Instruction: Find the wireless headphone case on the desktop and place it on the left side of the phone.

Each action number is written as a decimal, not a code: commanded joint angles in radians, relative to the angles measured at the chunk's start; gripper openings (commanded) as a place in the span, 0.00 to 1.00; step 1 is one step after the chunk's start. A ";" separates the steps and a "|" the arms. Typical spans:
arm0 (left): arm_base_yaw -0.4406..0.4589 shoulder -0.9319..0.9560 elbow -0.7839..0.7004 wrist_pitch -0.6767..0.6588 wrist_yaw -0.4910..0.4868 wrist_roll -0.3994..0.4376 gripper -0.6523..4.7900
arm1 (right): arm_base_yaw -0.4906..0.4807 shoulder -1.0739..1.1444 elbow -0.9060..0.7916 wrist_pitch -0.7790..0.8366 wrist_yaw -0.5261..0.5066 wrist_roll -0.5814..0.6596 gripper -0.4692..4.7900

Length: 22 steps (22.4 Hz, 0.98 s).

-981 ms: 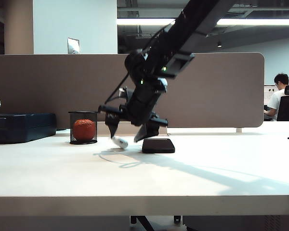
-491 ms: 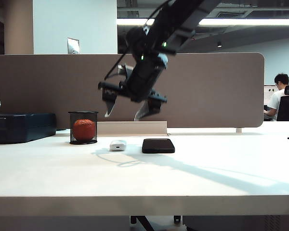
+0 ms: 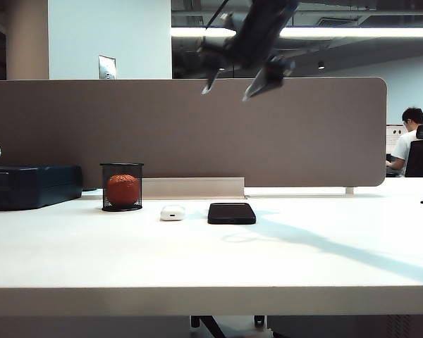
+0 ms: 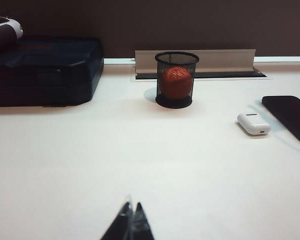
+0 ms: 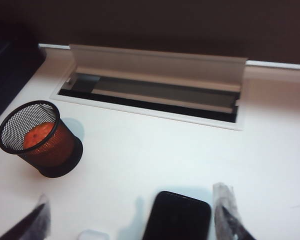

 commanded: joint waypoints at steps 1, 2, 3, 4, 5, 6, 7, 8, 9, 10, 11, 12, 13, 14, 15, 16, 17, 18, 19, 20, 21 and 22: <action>0.002 0.001 0.002 0.005 0.000 0.000 0.11 | -0.044 -0.086 0.006 -0.083 -0.031 -0.056 0.64; 0.002 0.001 0.002 0.005 0.000 0.000 0.11 | -0.069 -0.121 0.006 -0.117 -0.044 -0.089 0.56; 0.002 0.001 0.002 0.005 0.000 0.000 0.11 | -0.085 -0.147 0.006 -0.140 -0.045 -0.102 0.56; 0.002 0.001 0.002 0.005 0.000 0.000 0.11 | -0.116 -0.182 0.006 -0.165 -0.060 -0.117 0.56; 0.002 0.001 0.002 0.005 0.000 0.000 0.11 | -0.131 -0.198 0.006 -0.175 -0.068 -0.120 0.56; 0.002 0.001 0.002 0.005 0.000 0.000 0.11 | -0.168 -0.233 0.006 -0.196 -0.092 -0.119 0.56; 0.002 0.001 0.002 0.005 0.000 0.000 0.11 | -0.189 -0.252 0.006 -0.204 -0.107 -0.119 0.55; 0.002 0.001 0.002 0.006 0.000 0.000 0.11 | -0.223 -0.277 0.006 -0.221 -0.129 -0.119 0.54; 0.002 0.001 0.002 0.006 0.000 0.000 0.11 | -0.246 -0.291 0.006 -0.233 -0.148 -0.119 0.50; 0.002 0.001 0.002 0.005 0.000 0.000 0.11 | -0.276 -0.309 0.006 -0.253 -0.179 -0.119 0.42; 0.002 0.001 0.002 0.005 0.000 0.000 0.11 | -0.298 -0.323 0.006 -0.272 -0.205 -0.120 0.36; 0.002 0.001 0.002 0.005 0.000 0.000 0.11 | -0.322 -0.341 0.006 -0.300 -0.231 -0.119 0.34; 0.002 0.001 0.002 0.005 0.000 0.000 0.11 | -0.336 -0.352 0.006 -0.321 -0.246 -0.119 0.30; 0.002 0.001 0.002 0.005 0.000 0.000 0.11 | -0.354 -0.369 0.005 -0.356 -0.249 -0.119 0.18; 0.002 0.001 0.002 0.005 0.000 0.000 0.11 | -0.357 -0.381 0.004 -0.370 -0.247 -0.121 0.11; 0.002 0.001 0.002 0.005 0.000 0.000 0.11 | -0.357 -0.407 -0.005 -0.377 -0.245 -0.138 0.08; 0.002 0.001 0.002 0.005 0.000 0.000 0.11 | -0.357 -0.430 -0.017 -0.376 -0.244 -0.138 0.08; 0.002 0.001 0.002 0.005 0.000 0.000 0.11 | -0.357 -0.459 -0.029 -0.376 -0.242 -0.138 0.08; 0.002 0.001 0.002 0.005 0.000 0.000 0.11 | -0.357 -0.481 -0.039 -0.376 -0.241 -0.138 0.08; 0.002 0.001 0.002 0.005 0.000 0.000 0.11 | -0.357 -0.516 -0.057 -0.377 -0.240 -0.138 0.08; 0.002 0.001 0.002 0.005 0.000 0.000 0.11 | -0.357 -0.539 -0.071 -0.378 -0.240 -0.137 0.08; 0.002 0.001 0.002 0.005 0.000 0.000 0.11 | -0.357 -0.577 -0.099 -0.387 -0.233 -0.136 0.08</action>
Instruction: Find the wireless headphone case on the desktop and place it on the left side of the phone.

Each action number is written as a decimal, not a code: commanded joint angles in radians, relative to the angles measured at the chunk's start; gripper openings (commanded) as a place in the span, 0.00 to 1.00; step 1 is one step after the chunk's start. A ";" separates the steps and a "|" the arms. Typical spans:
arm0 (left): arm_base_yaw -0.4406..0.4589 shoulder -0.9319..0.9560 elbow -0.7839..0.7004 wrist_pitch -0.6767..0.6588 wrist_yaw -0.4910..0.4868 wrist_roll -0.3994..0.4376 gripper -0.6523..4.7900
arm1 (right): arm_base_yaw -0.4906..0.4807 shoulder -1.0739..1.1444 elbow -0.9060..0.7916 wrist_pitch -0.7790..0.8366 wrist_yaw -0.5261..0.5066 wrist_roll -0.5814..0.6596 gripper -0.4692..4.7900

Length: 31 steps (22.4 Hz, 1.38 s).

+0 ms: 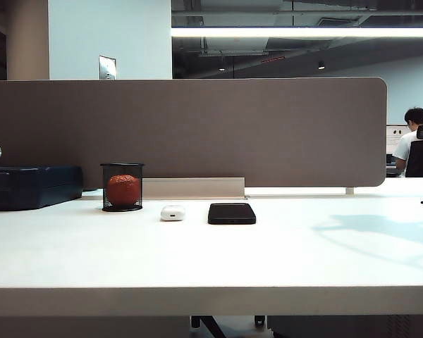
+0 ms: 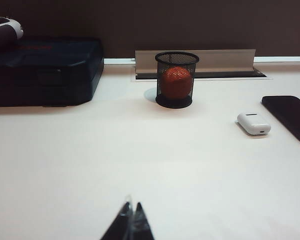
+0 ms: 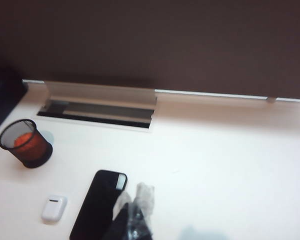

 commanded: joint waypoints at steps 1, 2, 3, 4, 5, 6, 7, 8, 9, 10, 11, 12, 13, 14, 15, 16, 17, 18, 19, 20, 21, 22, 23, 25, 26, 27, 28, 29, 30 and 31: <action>0.002 0.001 0.002 0.005 0.000 0.000 0.11 | -0.001 -0.093 -0.061 -0.008 0.029 0.000 0.08; 0.002 0.001 0.002 0.005 0.000 0.000 0.11 | -0.001 -0.142 -0.105 -0.009 0.048 0.000 0.08; 0.002 0.001 0.002 0.005 0.000 0.000 0.11 | -0.002 -0.178 -0.140 -0.005 0.055 0.000 0.08; 0.002 0.001 0.002 0.005 0.000 0.000 0.11 | -0.002 -0.207 -0.169 -0.005 0.061 -0.001 0.08; 0.002 0.001 0.002 0.005 0.000 0.000 0.11 | -0.002 -0.276 -0.241 -0.001 0.075 -0.004 0.08; 0.002 0.001 0.002 0.005 0.000 0.000 0.11 | -0.002 -0.315 -0.285 0.004 0.075 -0.004 0.08; 0.002 0.001 0.002 0.005 0.000 0.000 0.11 | -0.002 -0.383 -0.369 0.021 0.076 -0.004 0.08; 0.002 0.001 0.002 0.005 0.000 0.000 0.11 | -0.002 -0.412 -0.407 0.031 0.076 -0.004 0.08; 0.002 0.001 0.002 0.005 0.000 0.000 0.11 | -0.002 -0.476 -0.492 0.049 0.076 -0.003 0.08; 0.002 0.001 0.002 0.005 0.000 0.000 0.11 | -0.005 -0.530 -0.562 0.069 0.077 -0.003 0.08; 0.002 0.001 0.002 0.005 0.000 0.000 0.11 | -0.008 -0.568 -0.613 0.087 0.077 0.001 0.08; 0.002 0.001 0.002 0.005 0.000 0.000 0.11 | -0.014 -0.608 -0.665 0.105 0.076 0.005 0.08; 0.002 0.001 0.002 0.005 0.000 0.000 0.11 | -0.016 -0.673 -0.744 0.135 0.080 0.009 0.08; 0.002 0.001 0.002 0.005 0.000 0.000 0.11 | -0.016 -0.711 -0.792 0.153 0.083 0.009 0.08; 0.002 0.001 0.002 0.005 0.000 0.000 0.11 | -0.016 -0.782 -0.873 0.180 0.100 0.009 0.08; 0.002 0.001 0.002 0.005 0.000 0.000 0.11 | -0.016 -0.813 -0.908 0.191 0.104 0.010 0.08; 0.002 0.001 0.002 0.005 0.000 0.000 0.11 | -0.016 -0.875 -0.977 0.214 0.114 0.035 0.08; 0.002 0.001 0.002 0.005 0.000 0.000 0.11 | -0.015 -0.912 -1.020 0.231 0.124 0.056 0.08; 0.002 0.001 0.002 0.005 0.000 0.000 0.11 | -0.015 -0.980 -1.087 0.254 0.138 0.073 0.08; 0.002 0.001 0.002 0.005 0.000 0.000 0.11 | -0.016 -1.022 -1.126 0.266 0.146 0.073 0.08; 0.002 0.001 0.002 0.005 0.001 0.000 0.11 | -0.016 -1.091 -1.188 0.278 0.155 0.077 0.08; 0.002 0.001 0.002 0.005 0.001 0.000 0.11 | -0.015 -1.138 -1.231 0.284 0.154 0.080 0.08; 0.002 0.001 0.002 0.005 0.001 0.000 0.11 | -0.014 -1.168 -1.260 0.293 0.154 0.084 0.08; 0.002 0.001 0.002 0.005 0.008 0.000 0.11 | -0.014 -1.242 -1.342 0.340 0.154 0.083 0.08; 0.002 0.001 0.002 0.005 0.007 0.000 0.11 | -0.013 -1.268 -1.374 0.370 0.151 0.083 0.08; 0.002 0.001 0.002 0.005 0.008 0.000 0.11 | -0.012 -1.312 -1.431 0.416 0.150 0.083 0.08; 0.002 0.001 0.002 0.005 0.008 0.000 0.11 | -0.012 -1.337 -1.460 0.434 0.149 0.083 0.08; 0.002 0.001 0.002 0.005 0.008 0.000 0.11 | -0.013 -1.369 -1.496 0.446 0.135 0.083 0.08; 0.002 0.001 0.002 0.005 0.008 0.000 0.11 | -0.013 -1.385 -1.514 0.449 0.119 0.082 0.08; 0.002 0.001 0.002 0.005 0.008 0.000 0.11 | -0.013 -1.402 -1.531 0.450 0.100 0.082 0.08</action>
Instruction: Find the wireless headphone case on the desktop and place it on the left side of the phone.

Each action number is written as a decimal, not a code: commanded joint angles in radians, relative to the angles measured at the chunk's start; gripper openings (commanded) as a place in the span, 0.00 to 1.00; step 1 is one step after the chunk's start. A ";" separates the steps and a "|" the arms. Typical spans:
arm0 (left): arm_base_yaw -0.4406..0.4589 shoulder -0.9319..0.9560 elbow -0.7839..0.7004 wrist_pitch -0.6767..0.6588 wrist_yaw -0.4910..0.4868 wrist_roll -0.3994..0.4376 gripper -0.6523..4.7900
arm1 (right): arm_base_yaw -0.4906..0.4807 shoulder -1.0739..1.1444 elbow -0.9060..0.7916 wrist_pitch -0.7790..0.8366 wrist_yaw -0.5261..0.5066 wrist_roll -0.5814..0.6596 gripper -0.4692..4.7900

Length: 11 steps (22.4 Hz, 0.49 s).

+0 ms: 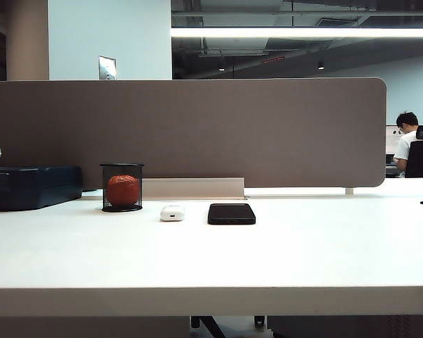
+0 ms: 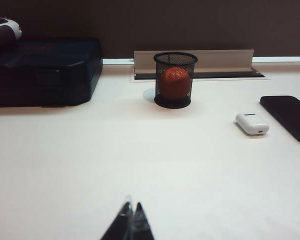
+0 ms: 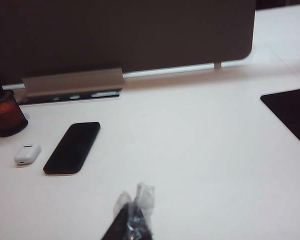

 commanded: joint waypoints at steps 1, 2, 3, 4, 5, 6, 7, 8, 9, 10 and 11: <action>0.002 0.001 0.002 0.006 0.005 0.000 0.11 | 0.000 -0.053 -0.062 0.049 -0.082 -0.002 0.08; 0.002 0.001 0.002 0.006 0.005 0.000 0.11 | 0.000 -0.066 -0.082 0.063 -0.106 -0.005 0.08; 0.002 0.001 0.002 0.005 0.025 0.000 0.11 | 0.000 -0.087 -0.124 0.096 -0.126 -0.005 0.08; 0.002 0.001 0.002 0.006 0.032 0.000 0.11 | 0.000 -0.095 -0.145 0.114 -0.126 -0.005 0.08; 0.002 0.001 0.002 0.006 0.047 0.000 0.11 | 0.000 -0.105 -0.172 0.138 -0.126 -0.004 0.08; 0.002 0.001 0.002 0.005 0.065 0.000 0.11 | 0.000 -0.110 -0.197 0.162 -0.124 -0.005 0.08; 0.001 0.001 0.002 0.006 0.071 0.000 0.11 | 0.000 -0.113 -0.211 0.172 -0.122 -0.005 0.08; 0.001 0.001 0.002 0.005 0.072 0.000 0.11 | 0.000 -0.113 -0.224 0.186 -0.119 -0.009 0.08; 0.001 0.001 0.002 0.005 0.072 0.000 0.11 | 0.000 -0.113 -0.246 0.206 -0.112 -0.024 0.08; 0.001 0.001 0.002 0.005 0.072 0.000 0.11 | 0.000 -0.113 -0.269 0.227 -0.082 -0.035 0.08; 0.001 0.001 0.002 0.005 0.071 0.000 0.11 | 0.000 -0.114 -0.287 0.246 -0.063 -0.039 0.08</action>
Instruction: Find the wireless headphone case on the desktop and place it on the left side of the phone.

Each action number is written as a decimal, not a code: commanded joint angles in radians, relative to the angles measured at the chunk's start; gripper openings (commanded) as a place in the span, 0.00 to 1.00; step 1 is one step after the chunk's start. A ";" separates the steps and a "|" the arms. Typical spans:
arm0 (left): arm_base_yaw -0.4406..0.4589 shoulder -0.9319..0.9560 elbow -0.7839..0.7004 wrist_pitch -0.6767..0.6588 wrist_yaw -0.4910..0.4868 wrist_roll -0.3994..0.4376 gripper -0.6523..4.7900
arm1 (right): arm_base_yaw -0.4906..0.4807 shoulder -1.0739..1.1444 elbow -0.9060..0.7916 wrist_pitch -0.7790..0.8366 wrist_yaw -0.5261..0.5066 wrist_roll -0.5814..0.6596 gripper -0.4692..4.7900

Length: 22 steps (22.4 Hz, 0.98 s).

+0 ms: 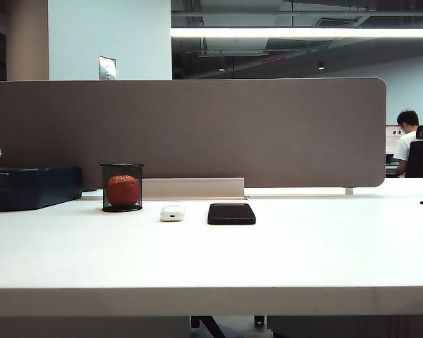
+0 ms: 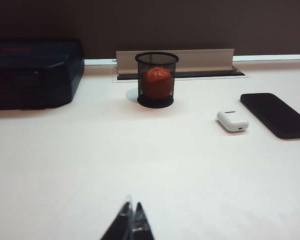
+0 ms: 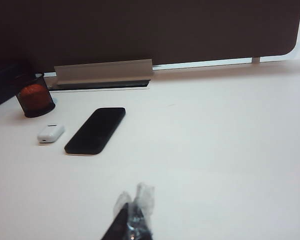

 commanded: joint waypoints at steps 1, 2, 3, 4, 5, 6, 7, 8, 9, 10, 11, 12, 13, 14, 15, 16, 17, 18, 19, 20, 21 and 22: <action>0.001 0.001 0.002 0.005 0.006 0.000 0.11 | -0.001 -0.002 -0.050 0.086 0.061 -0.040 0.08; 0.001 0.001 0.002 0.005 0.006 0.000 0.11 | -0.001 -0.002 -0.064 0.107 0.060 -0.048 0.08; 0.001 0.001 0.002 0.005 0.006 0.000 0.11 | -0.001 -0.002 -0.074 0.122 0.060 -0.050 0.08; 0.001 0.001 0.002 0.005 0.006 0.000 0.11 | -0.001 -0.002 -0.085 0.136 0.060 -0.050 0.08; 0.001 0.001 0.002 0.005 0.006 0.000 0.11 | -0.001 -0.002 -0.098 0.155 0.060 -0.059 0.08; 0.001 0.001 0.002 0.005 0.006 0.000 0.11 | -0.001 -0.002 -0.111 0.171 0.060 -0.061 0.08; 0.001 0.001 0.002 0.005 0.006 0.000 0.11 | -0.001 -0.003 -0.129 0.190 0.060 -0.065 0.08; 0.001 0.001 0.002 0.005 0.006 0.000 0.11 | -0.001 -0.003 -0.138 0.198 0.060 -0.068 0.08; 0.001 0.001 0.002 0.005 0.006 0.000 0.11 | -0.001 -0.003 -0.148 0.205 0.060 -0.071 0.08; 0.001 0.001 0.002 0.005 0.006 0.000 0.11 | -0.001 -0.004 -0.152 0.202 0.060 -0.081 0.08; 0.002 0.001 0.002 0.005 0.006 0.000 0.11 | -0.001 -0.005 -0.152 0.204 0.060 -0.092 0.08; 0.002 0.001 0.002 0.005 0.006 0.000 0.11 | -0.001 -0.011 -0.151 0.215 0.065 -0.093 0.08; 0.002 0.001 0.002 0.005 0.006 0.000 0.11 | -0.001 -0.013 -0.151 0.219 0.068 -0.093 0.08; 0.002 0.001 0.002 0.005 0.006 0.000 0.11 | -0.001 -0.023 -0.151 0.221 0.080 -0.093 0.08; 0.002 0.001 0.002 0.005 0.006 0.000 0.11 | -0.001 -0.030 -0.151 0.215 0.080 -0.093 0.08; 0.002 0.001 0.002 0.005 0.006 0.000 0.11 | -0.001 -0.035 -0.151 0.208 0.080 -0.093 0.09; 0.002 0.001 0.002 0.005 0.006 0.000 0.11 | -0.001 -0.038 -0.151 0.199 0.080 -0.093 0.10; 0.002 0.001 0.002 0.005 0.006 0.000 0.11 | -0.001 -0.040 -0.151 0.193 0.080 -0.093 0.11; 0.002 0.001 0.002 0.005 0.006 0.000 0.11 | -0.001 -0.040 -0.151 0.193 0.080 -0.093 0.11; 0.002 0.001 0.002 0.005 0.006 0.000 0.11 | -0.001 -0.040 -0.151 0.193 0.080 -0.093 0.11; 0.002 0.001 0.002 0.005 0.006 0.000 0.11 | -0.001 -0.040 -0.151 0.192 0.079 -0.093 0.11; 0.002 0.001 0.002 0.005 0.006 0.000 0.11 | -0.001 -0.040 -0.151 0.192 0.079 -0.093 0.11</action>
